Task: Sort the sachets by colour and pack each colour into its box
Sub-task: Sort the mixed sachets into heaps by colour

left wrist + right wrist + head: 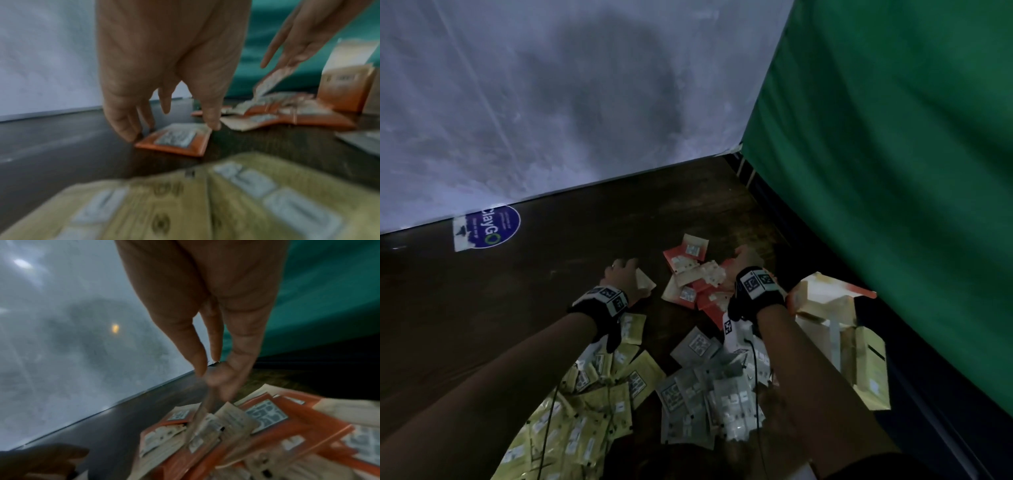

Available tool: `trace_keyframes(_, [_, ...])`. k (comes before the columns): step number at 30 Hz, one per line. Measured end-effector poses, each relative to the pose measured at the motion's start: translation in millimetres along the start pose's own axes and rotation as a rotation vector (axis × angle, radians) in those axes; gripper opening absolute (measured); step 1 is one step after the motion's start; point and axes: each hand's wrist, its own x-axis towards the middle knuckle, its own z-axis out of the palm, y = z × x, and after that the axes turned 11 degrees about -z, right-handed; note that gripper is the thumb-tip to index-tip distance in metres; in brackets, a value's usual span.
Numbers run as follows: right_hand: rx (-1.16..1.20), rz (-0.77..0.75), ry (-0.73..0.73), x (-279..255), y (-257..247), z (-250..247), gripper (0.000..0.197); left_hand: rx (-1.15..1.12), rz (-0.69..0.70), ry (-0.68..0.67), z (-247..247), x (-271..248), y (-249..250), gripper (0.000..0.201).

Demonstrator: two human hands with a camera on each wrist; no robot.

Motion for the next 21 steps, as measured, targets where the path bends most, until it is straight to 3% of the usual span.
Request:
trace_keyframes(2, [-0.037,0.004,-0.027,0,4,2,0.044,0.036,0.004,0.007,3,2,3,0.09])
trace_keyframes(6, [0.071,-0.069,0.005,-15,8,2,0.051,-0.078,-0.126,-0.094,-10,-1,9,0.084])
trace_keyframes(10, [0.24,-0.292,0.024,-67,16,3,0.032,-0.097,-0.105,-0.179,-19,-5,17,0.035])
trace_keyframes(11, [0.265,-0.332,-0.004,-81,21,6,0.024,-0.152,-0.096,-0.18,-21,-7,24,0.032])
trace_keyframes(16, [0.299,-0.381,-0.143,-131,52,24,0.009,-0.515,0.045,-0.143,-33,-27,70,0.073])
trace_keyframes(21, [0.269,-0.366,-0.163,-152,70,31,0.011,-0.481,0.186,-0.148,-27,-38,84,0.051])
